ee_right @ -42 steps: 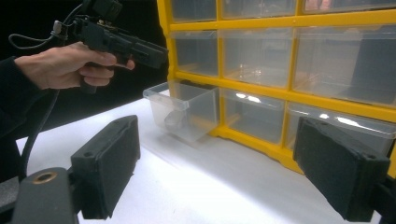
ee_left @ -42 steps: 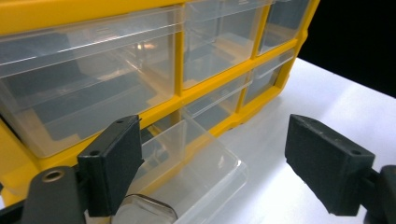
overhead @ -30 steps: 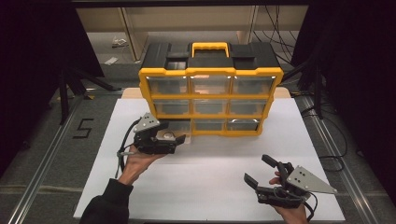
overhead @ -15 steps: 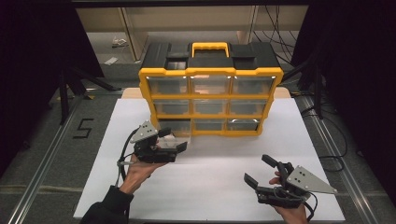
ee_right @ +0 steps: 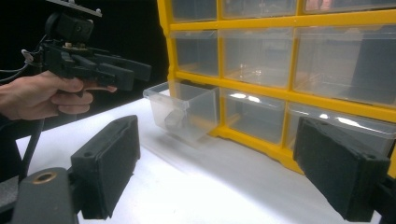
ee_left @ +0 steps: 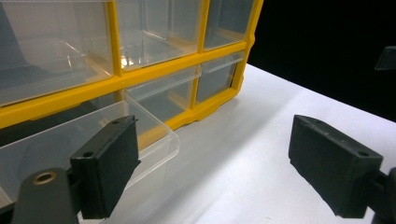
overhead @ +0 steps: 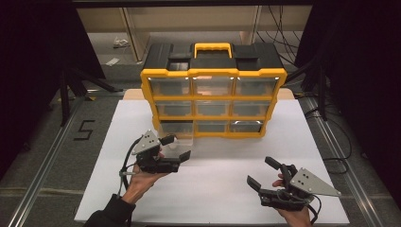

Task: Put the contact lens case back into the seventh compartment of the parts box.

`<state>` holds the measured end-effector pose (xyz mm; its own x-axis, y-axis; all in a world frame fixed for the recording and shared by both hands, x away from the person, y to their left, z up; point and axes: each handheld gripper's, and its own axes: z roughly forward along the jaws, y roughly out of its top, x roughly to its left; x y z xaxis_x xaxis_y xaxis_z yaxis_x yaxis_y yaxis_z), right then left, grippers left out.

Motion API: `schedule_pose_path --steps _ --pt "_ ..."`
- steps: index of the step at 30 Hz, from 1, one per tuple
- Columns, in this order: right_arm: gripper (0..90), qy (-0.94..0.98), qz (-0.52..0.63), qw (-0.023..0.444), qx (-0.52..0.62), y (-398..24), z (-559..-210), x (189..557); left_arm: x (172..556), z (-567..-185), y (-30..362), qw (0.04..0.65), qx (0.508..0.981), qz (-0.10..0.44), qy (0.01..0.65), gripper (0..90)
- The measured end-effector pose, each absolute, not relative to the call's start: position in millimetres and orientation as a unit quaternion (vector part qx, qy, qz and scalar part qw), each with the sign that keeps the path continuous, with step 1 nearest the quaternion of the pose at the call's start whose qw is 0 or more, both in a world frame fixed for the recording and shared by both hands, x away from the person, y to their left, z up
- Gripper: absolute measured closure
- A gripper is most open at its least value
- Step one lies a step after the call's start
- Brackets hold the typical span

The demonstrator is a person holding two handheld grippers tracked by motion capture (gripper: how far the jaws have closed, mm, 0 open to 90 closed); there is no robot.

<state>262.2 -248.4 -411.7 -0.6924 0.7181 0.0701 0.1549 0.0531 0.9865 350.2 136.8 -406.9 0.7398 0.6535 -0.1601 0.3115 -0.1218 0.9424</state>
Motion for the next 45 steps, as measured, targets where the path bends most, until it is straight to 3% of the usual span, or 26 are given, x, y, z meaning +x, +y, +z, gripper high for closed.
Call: schedule_pose_path --steps 21,45 --pt "15.6 0.687 0.612 0.229 0.319 -249.1 -412.0 263.0 340.9 -414.1 140.8 0.556 0.753 0.15 0.319 15.8" --pt "15.6 0.686 0.614 0.228 0.316 -248.6 -411.5 261.7 345.9 -428.7 135.0 0.473 0.814 0.137 0.309 16.0"
